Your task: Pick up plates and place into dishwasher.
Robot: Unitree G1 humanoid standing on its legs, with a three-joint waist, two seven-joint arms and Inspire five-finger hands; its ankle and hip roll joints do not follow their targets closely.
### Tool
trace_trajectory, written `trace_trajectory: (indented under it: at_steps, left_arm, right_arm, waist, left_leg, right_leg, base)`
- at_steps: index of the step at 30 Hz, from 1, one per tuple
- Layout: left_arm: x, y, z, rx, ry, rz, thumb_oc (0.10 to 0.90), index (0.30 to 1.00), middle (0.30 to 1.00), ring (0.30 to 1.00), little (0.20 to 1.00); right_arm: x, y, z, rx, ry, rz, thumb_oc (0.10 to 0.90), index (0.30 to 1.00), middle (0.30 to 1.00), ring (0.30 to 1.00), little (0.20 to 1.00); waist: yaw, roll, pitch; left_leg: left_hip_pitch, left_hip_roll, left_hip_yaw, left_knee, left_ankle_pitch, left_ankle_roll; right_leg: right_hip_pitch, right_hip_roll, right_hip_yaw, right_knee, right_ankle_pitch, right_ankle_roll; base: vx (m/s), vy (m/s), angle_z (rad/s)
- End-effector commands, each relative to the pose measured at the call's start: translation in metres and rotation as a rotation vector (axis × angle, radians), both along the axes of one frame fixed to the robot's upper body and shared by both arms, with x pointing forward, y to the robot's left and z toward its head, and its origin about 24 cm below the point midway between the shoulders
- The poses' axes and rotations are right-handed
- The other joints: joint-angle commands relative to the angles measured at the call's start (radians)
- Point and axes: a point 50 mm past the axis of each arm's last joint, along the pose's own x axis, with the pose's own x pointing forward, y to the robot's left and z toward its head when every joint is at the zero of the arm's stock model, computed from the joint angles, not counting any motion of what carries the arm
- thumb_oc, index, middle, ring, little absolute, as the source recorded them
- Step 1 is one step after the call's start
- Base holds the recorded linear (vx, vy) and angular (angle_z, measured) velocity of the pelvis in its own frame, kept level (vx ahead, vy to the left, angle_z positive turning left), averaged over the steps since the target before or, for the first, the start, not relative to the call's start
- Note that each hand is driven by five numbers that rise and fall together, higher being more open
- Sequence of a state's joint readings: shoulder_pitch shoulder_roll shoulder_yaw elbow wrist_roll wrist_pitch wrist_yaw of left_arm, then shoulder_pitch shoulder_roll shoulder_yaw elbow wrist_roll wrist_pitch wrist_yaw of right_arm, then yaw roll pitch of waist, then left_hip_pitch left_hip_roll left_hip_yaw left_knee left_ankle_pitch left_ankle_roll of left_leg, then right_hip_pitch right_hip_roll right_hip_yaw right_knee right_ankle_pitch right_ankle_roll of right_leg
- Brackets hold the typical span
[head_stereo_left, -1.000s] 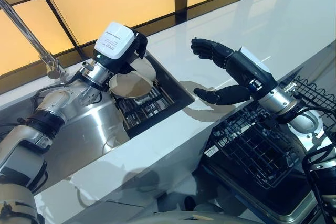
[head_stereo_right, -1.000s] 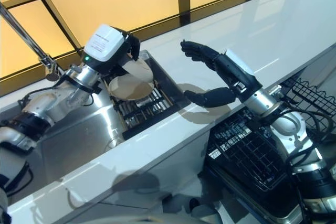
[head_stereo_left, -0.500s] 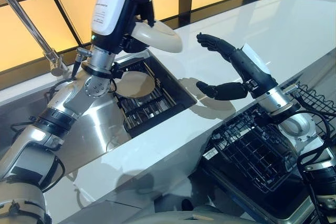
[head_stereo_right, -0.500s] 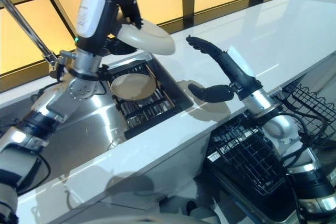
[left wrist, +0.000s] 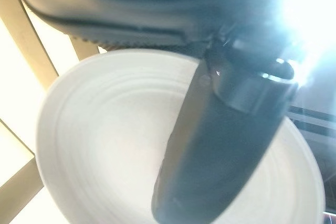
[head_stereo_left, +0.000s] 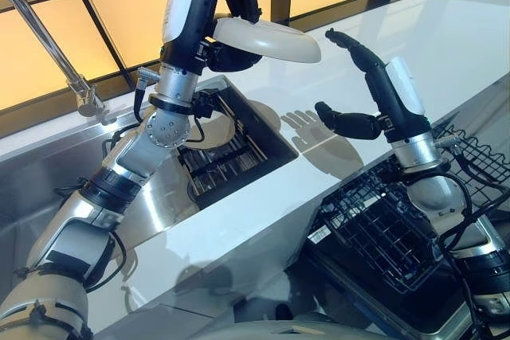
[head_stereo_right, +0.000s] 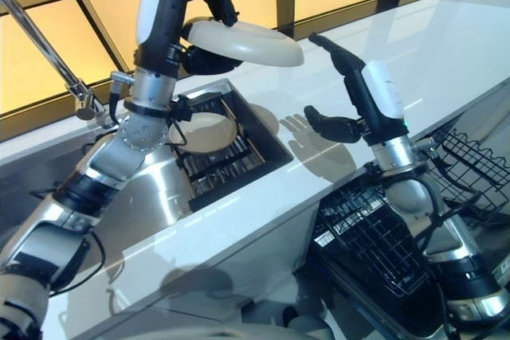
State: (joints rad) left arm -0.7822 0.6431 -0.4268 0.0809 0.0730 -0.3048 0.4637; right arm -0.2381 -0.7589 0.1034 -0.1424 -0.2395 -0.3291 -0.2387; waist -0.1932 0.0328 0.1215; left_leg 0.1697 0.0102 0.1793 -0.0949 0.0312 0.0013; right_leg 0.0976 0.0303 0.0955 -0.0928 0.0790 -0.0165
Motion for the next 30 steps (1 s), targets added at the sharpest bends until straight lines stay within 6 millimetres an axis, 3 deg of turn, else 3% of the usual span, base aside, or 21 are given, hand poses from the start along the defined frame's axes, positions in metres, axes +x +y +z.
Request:
trace_trajectory:
  at_steps: [1, 7, 20, 30]
  left_arm:
    - [-0.004, 0.013, 0.028, -0.161, -0.072, -0.027, 0.1, 0.3, 0.3, 0.3, 0.2]
    - [-0.003, 0.009, 0.025, -0.188, -0.046, -0.045, 0.1, 0.3, 0.3, 0.3, 0.2]
    - [-0.002, -0.017, 0.012, -0.236, 0.033, -0.161, 0.1, 0.3, 0.3, 0.3, 0.2]
    - [-0.008, -0.041, 0.018, -0.222, 0.057, -0.274, 0.1, 0.3, 0.3, 0.3, 0.2]
  right_arm:
    - [0.002, 0.005, 0.044, 0.085, -0.283, 0.005, 0.8, 0.9, 0.9, 0.9, 0.9]
    - [0.002, 0.006, 0.047, 0.13, -0.325, -0.016, 0.8, 0.9, 0.9, 0.9, 0.9]
    - [0.007, 0.027, 0.056, 0.183, -0.329, 0.059, 0.8, 0.9, 0.9, 0.9, 0.9]
    - [0.016, 0.04, 0.056, 0.201, -0.268, 0.107, 0.8, 0.9, 0.9, 0.9, 0.9]
  waist:
    - [0.013, -0.01, -0.134]
    - [0.014, -0.008, -0.133]
    - [0.02, -0.014, -0.134]
    - [0.023, -0.019, -0.134]
  left_leg:
    - [0.026, -0.034, -0.014, 0.008, -0.132, 0.06]
    - [0.026, -0.035, -0.014, 0.008, -0.133, 0.062]
    - [0.024, -0.036, -0.015, 0.008, -0.135, 0.066]
    - [0.023, -0.035, -0.016, 0.008, -0.137, 0.067]
  right_leg:
    - [0.036, 0.019, -0.02, 0.006, -0.092, 0.046]
    - [0.035, 0.019, -0.019, 0.006, -0.091, 0.047]
    - [0.032, 0.018, -0.02, 0.006, -0.092, 0.045]
    - [0.031, 0.019, -0.023, 0.006, -0.092, 0.043]
  base:
    - [0.0, 0.0, 0.0]
    - [0.0, 0.0, 0.0]
    - [0.0, 0.0, 0.0]
    - [0.0, 0.0, 0.0]
